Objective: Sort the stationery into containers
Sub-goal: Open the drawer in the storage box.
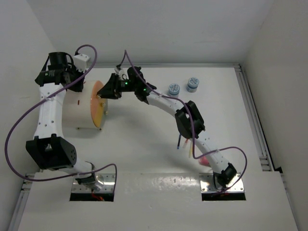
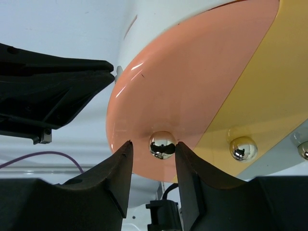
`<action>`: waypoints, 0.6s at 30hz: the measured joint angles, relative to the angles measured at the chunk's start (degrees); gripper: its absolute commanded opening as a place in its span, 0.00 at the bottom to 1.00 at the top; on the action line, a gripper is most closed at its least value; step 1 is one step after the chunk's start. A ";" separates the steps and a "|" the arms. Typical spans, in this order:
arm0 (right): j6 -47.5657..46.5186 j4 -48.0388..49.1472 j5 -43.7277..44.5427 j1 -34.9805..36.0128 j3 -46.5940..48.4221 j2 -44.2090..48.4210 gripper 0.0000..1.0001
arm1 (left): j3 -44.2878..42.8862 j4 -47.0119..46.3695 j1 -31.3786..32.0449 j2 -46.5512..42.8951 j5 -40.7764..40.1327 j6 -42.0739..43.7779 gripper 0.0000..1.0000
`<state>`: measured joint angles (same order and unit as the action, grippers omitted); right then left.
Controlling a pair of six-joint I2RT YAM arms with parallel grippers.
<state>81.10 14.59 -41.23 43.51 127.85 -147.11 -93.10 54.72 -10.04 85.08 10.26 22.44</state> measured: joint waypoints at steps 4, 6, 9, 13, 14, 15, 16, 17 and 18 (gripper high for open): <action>0.02 0.00 0.39 0.33 0.00 -0.22 0.40 | 0.24 -0.44 0.00 -0.02 0.00 0.00 0.18; 0.02 0.37 0.57 0.52 0.15 -0.55 0.39 | 0.46 -1.01 0.00 -0.02 0.00 0.02 0.18; 0.02 0.48 0.79 0.81 0.33 -1.05 0.36 | 0.72 -1.75 0.00 -0.02 0.00 0.02 0.17; -0.02 0.52 0.81 1.01 0.37 -1.20 0.31 | 0.76 -1.90 0.00 0.00 0.00 0.02 0.17; -0.02 0.55 0.81 0.98 0.44 -1.20 0.26 | 0.76 -1.92 0.00 0.00 0.00 0.02 0.17; -0.13 0.61 0.83 0.98 0.46 -1.20 0.23 | 0.79 -1.97 0.00 0.00 0.00 0.02 0.17; -0.15 0.63 0.83 0.98 0.46 -1.20 0.19 | 0.85 -2.10 0.00 0.02 0.00 0.02 0.17; -0.15 0.61 0.81 0.96 0.46 -1.20 0.12 | 0.98 -2.29 0.00 0.00 0.02 0.02 0.17; -0.20 0.63 0.81 0.96 0.46 -1.22 0.09 | 1.09 -2.58 0.00 0.00 0.04 0.02 0.17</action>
<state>80.90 15.22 -40.42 44.47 128.31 -148.33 -92.01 52.14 -10.04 85.08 10.31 22.46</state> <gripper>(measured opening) 0.260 0.174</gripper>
